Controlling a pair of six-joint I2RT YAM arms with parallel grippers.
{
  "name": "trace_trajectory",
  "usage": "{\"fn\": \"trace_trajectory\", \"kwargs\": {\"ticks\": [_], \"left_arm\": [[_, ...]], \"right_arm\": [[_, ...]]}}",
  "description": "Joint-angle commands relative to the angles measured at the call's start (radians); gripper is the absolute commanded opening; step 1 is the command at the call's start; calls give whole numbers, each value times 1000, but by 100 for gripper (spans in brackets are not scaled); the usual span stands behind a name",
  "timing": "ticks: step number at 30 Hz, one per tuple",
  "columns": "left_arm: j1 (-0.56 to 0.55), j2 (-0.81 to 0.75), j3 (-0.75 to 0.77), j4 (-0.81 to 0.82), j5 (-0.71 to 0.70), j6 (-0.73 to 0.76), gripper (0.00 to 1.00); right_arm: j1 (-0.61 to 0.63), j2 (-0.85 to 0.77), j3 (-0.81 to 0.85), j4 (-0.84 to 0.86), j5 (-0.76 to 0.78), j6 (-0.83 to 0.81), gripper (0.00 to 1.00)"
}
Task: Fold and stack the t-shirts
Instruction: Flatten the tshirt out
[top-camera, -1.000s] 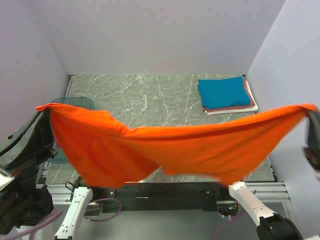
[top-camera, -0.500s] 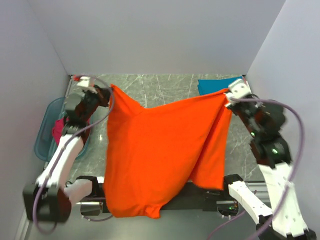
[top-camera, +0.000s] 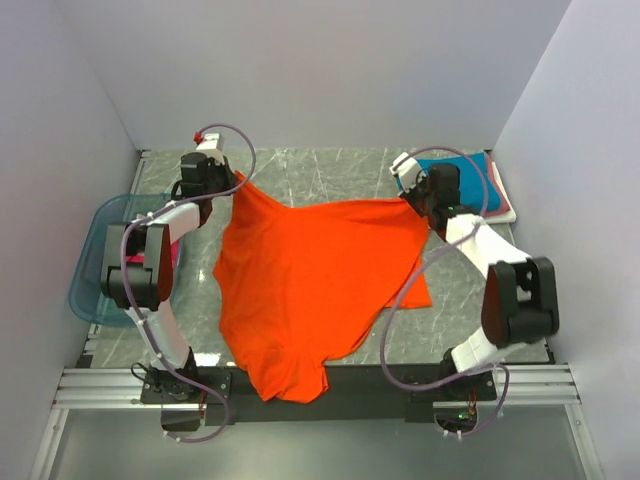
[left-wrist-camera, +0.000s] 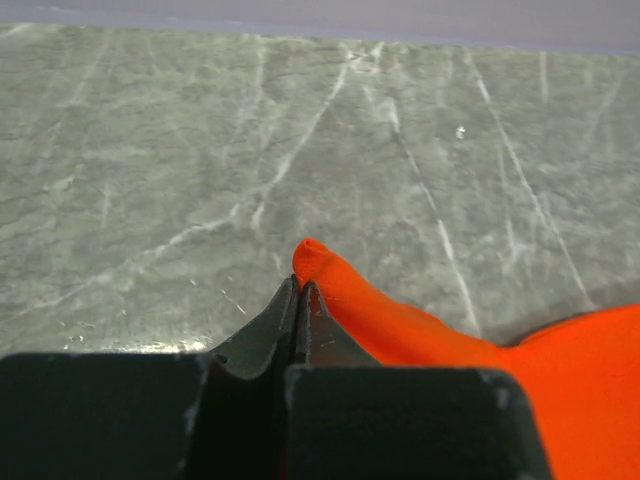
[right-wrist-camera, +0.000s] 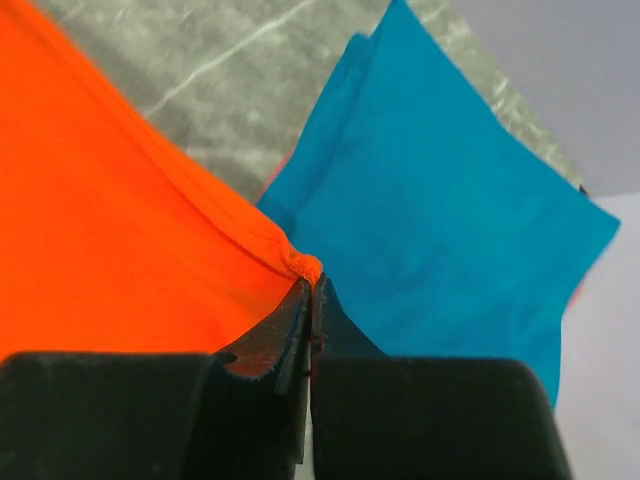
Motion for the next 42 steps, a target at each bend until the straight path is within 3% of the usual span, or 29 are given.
{"fn": "trace_trajectory", "kwargs": {"ticks": [1,7,12,15,32,38,42], "left_arm": [[6,10,70,34,-64,34,0],[24,-29,107,13,-133,88,0],[27,-168,-2,121,-190,123,0],[35,-148,41,53,-190,134,0],[37,-169,34,49,-144,142,0],[37,-197,-28,75,-130,152,0],[37,-163,-2,40,-49,148,0]], "right_arm": [[-8,55,127,135,15,24,0],[-6,112,200,116,-8,48,0],[-1,72,219,106,-85,93,0],[15,90,258,76,-93,114,0],[51,61,270,49,-100,162,0],[51,-41,218,44,-117,157,0],[52,-81,190,33,-119,163,0]]}}
